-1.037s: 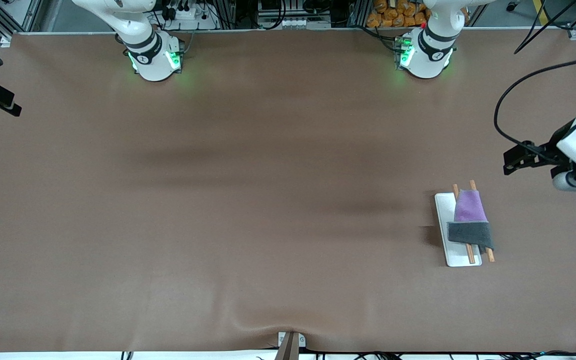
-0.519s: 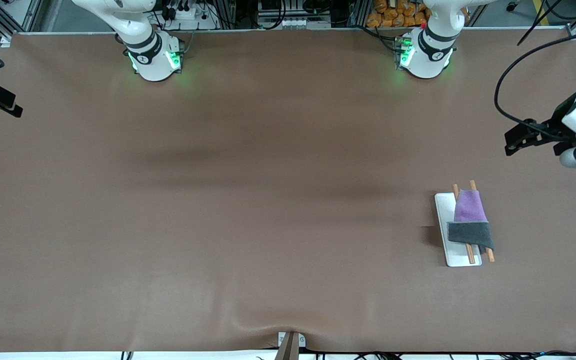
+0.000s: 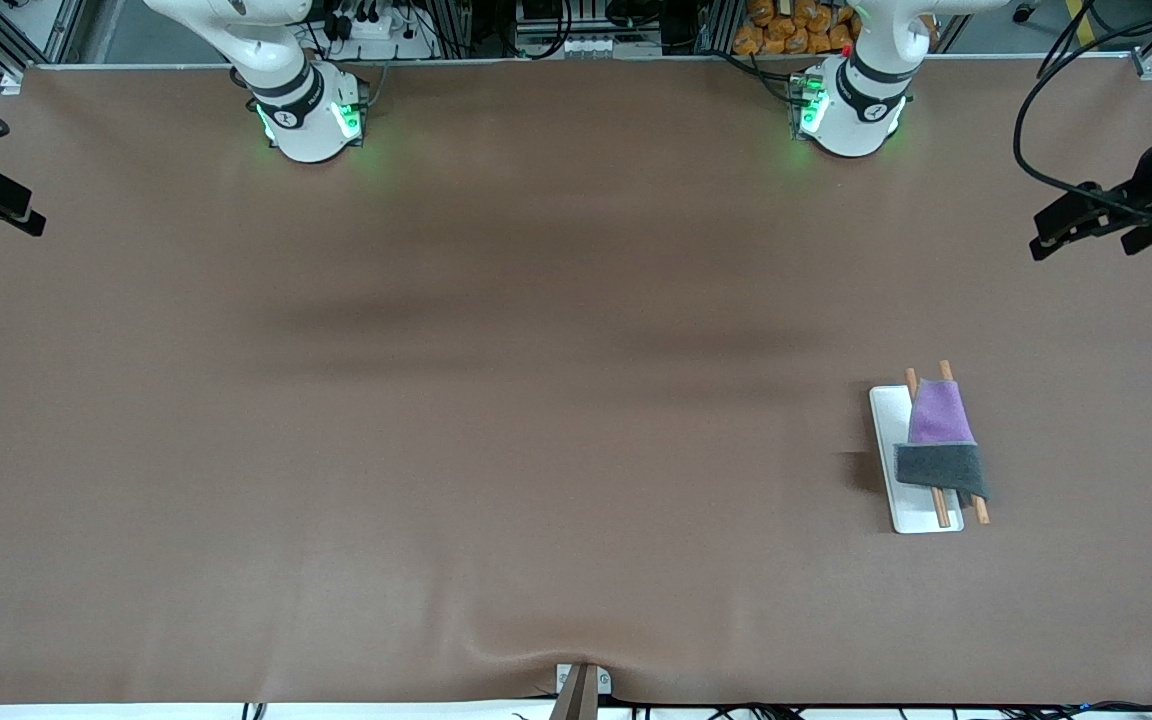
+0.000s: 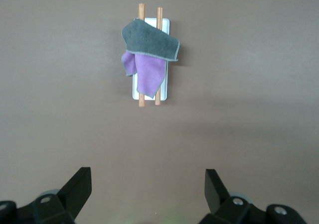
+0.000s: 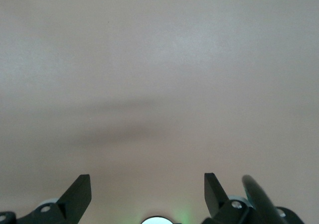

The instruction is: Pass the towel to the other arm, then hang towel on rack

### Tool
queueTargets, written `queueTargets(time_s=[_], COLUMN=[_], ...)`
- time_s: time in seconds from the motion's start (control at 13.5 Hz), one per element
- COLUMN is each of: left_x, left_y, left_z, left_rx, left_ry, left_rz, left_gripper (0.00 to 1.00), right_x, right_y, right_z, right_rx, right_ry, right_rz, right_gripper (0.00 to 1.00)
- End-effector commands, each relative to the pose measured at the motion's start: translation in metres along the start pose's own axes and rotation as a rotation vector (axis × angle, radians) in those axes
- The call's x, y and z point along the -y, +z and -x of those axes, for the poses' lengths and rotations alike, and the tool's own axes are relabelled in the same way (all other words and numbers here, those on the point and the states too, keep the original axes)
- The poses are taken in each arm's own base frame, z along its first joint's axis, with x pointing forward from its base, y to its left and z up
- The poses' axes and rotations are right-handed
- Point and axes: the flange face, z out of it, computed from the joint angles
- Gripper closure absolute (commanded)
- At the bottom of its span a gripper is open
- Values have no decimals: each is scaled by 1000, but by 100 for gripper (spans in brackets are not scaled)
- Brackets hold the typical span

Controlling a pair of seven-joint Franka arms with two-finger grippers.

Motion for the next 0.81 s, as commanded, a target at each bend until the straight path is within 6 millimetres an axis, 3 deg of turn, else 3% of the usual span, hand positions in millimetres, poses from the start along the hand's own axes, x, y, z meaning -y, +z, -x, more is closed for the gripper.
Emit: queueTargets(time_s=[0.0, 0.74], left_x=[-3, -3], left_y=[-2, -17], left_z=[15, 15], left_rx=[0, 15], left_ry=[-5, 4], left_rz=[12, -55], left_gripper=[0, 0], right_x=[0, 0], right_y=[-2, -1], right_z=[-1, -1], right_rx=[-6, -3], right_ry=[-2, -3], right_rz=[-1, -2], right_gripper=[0, 0])
